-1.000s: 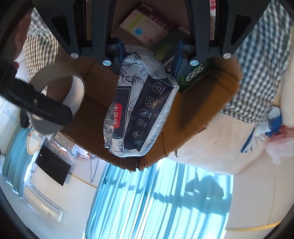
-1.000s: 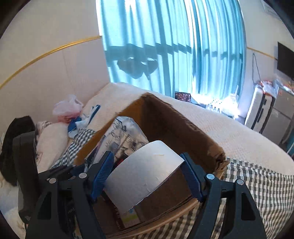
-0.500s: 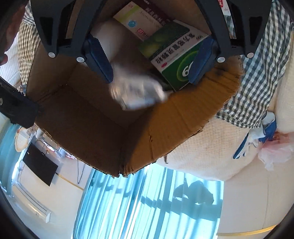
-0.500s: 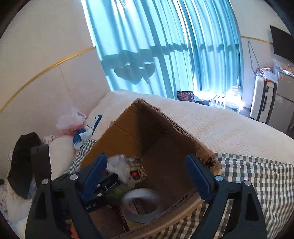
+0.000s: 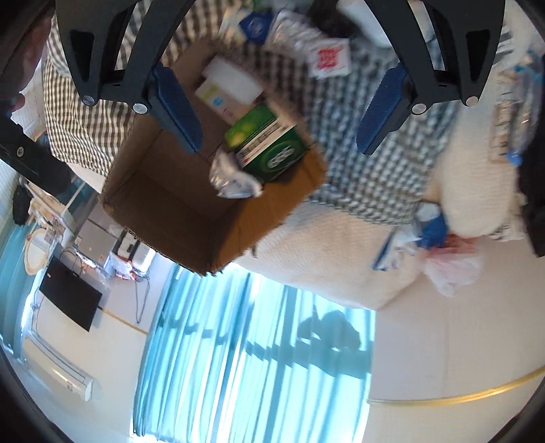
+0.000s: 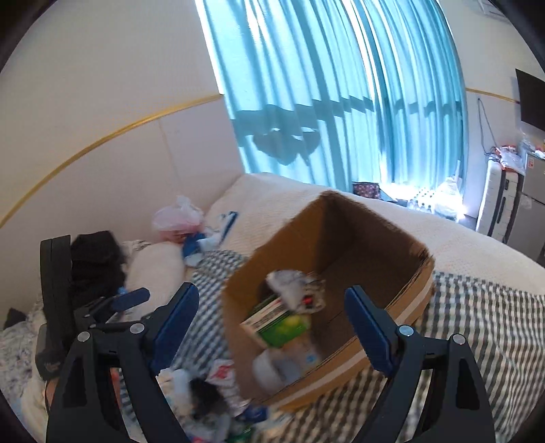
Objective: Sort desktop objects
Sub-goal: 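Move both tools back over the remaining items on the bed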
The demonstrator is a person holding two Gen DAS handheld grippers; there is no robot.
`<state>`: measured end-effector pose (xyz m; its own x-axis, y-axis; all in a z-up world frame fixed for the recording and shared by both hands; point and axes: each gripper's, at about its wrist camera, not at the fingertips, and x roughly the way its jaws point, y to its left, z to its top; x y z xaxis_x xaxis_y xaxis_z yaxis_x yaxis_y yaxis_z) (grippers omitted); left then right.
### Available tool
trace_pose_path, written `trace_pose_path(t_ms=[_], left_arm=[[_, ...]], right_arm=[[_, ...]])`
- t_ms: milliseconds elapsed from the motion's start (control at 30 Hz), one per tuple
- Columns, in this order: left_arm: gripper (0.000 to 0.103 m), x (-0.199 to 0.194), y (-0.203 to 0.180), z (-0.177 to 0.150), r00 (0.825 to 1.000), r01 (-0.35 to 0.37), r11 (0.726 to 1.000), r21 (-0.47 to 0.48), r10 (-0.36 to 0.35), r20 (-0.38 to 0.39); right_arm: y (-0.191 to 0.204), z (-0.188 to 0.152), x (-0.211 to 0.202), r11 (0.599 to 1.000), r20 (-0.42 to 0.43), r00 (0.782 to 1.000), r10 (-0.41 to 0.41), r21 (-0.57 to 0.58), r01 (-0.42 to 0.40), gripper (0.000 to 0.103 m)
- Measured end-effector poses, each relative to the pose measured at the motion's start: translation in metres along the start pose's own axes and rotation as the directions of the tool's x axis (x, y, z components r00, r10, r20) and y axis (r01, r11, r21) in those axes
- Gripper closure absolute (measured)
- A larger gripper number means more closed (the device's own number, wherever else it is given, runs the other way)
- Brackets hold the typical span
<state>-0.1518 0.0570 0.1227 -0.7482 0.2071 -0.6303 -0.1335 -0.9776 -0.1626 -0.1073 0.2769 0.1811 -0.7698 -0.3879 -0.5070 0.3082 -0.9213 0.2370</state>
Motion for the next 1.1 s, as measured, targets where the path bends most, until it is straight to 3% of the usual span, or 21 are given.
trace_pose_path(t_ms=[167, 400, 667, 733, 867, 1100], left_arm=[[0.007, -0.043, 0.026, -0.024, 0.999, -0.043, 0.999, -0.007, 0.043, -0.012], [0.003, -0.064, 0.054, -0.074, 0.996, -0.091, 0.996, -0.008, 0.091, -0.016], [0.000, -0.031, 0.078, -0.142, 0.989, -0.121, 0.993, 0.014, 0.121, -0.080], [0.000, -0.019, 0.088, -0.153, 0.984, -0.133, 0.991, -0.014, 0.131, -0.117], [0.000, 0.002, 0.118, -0.170, 0.981, -0.097, 0.989, -0.111, 0.076, -0.177], [0.000, 0.033, 0.155, -0.185, 0.958, -0.168, 0.960, -0.226, 0.105, -0.266]], right_arm=[[0.027, -0.035, -0.017, 0.999, -0.029, 0.999, 0.044, 0.000, -0.044, 0.015], [0.050, -0.091, -0.006, 0.999, -0.129, 0.992, 0.013, -0.045, -0.019, 0.015], [0.063, -0.135, 0.022, 0.995, -0.225, 0.974, -0.029, -0.098, 0.007, 0.015], [0.062, -0.145, 0.031, 0.996, -0.252, 0.967, -0.026, -0.091, 0.003, 0.015], [0.057, -0.160, 0.052, 0.995, -0.307, 0.950, -0.060, -0.090, 0.033, 0.015], [0.057, -0.179, 0.079, 0.989, -0.370, 0.921, -0.124, -0.124, 0.084, 0.015]])
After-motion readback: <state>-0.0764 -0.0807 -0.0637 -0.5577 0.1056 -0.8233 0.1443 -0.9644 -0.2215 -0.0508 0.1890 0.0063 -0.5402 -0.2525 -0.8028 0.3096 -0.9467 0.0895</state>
